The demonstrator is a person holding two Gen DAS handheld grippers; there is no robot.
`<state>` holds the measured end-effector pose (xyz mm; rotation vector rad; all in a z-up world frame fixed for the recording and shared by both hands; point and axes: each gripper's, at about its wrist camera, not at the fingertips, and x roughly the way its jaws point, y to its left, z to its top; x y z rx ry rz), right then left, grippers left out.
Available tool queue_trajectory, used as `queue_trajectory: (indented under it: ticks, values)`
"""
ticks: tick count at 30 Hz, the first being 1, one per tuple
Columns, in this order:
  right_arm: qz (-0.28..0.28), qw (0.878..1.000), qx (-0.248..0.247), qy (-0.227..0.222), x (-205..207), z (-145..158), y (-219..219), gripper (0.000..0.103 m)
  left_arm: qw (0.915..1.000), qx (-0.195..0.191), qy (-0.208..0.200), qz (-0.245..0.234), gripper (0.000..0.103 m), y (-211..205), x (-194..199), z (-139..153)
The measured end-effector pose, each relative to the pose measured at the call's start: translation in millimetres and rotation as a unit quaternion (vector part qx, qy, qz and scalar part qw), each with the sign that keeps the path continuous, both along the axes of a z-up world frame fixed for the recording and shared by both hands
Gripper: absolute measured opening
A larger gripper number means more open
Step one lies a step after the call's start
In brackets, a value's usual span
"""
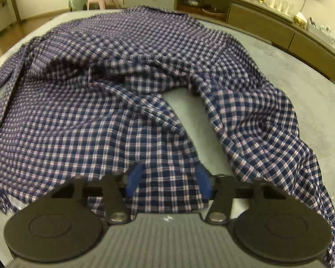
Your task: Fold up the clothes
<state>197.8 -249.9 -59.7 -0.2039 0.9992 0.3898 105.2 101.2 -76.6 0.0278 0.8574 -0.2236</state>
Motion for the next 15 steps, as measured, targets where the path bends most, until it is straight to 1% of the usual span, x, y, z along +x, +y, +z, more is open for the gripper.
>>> queue_trajectory:
  ticks: [1,2,3,4,5,6,7,8,9,10,11,12,13,14,15]
  values:
    - [0.000,1.000,-0.003,0.001,-6,2,2,0.002,0.9999,0.015,-0.001,0.002,0.090,-2,-1,-5]
    - [0.001,1.000,0.002,-0.004,-11,7,4,0.000,0.9995,0.029,0.000,0.007,0.069,-2,-2,-10]
    - [0.003,1.000,0.017,-0.010,-18,14,4,0.000,0.9990,0.043,0.000,0.012,0.049,-3,-2,-15]
    - [0.005,0.999,0.033,-0.016,-26,21,3,0.000,0.9991,0.034,0.001,0.024,0.036,4,-2,-14]
    - [0.003,0.998,0.063,-0.021,-37,33,-1,0.000,0.9989,0.017,0.001,0.044,0.013,16,-2,-9]
    - [0.000,0.995,0.096,-0.025,-49,45,-6,0.000,0.9980,0.001,0.001,0.064,0.010,29,-2,-2]
    - [-0.001,0.991,0.132,-0.029,-65,57,-14,0.000,0.9962,-0.018,-0.008,0.085,0.010,45,-7,8]
    - [0.000,0.987,0.156,-0.031,-80,66,-21,0.000,0.9934,-0.038,-0.019,0.107,0.010,62,-12,19]
    - [-0.001,0.985,0.169,-0.031,-93,72,-26,0.000,0.9897,-0.055,-0.028,0.129,0.010,77,-19,28]
    - [-0.005,0.985,0.167,-0.029,-101,74,-30,0.000,0.9852,-0.070,-0.036,0.152,0.010,92,-26,37]
    - [-0.008,0.986,0.163,-0.027,-109,75,-35,0.002,0.9814,-0.075,-0.044,0.171,0.010,103,-31,43]
    - [-0.019,0.987,0.154,-0.030,-108,72,-36,0.009,0.9776,-0.077,-0.051,0.189,0.010,112,-35,48]
    - [-0.031,0.989,0.144,-0.034,-105,68,-37,0.017,0.9777,-0.083,-0.050,0.187,0.010,114,-36,51]
    - [-0.035,0.989,0.137,-0.035,-102,64,-34,0.039,0.9807,-0.092,-0.041,0.168,0.010,108,-35,50]
    - [-0.037,0.990,0.132,-0.035,-99,60,-32,0.059,0.9836,-0.102,-0.030,0.146,0.014,99,-33,47]
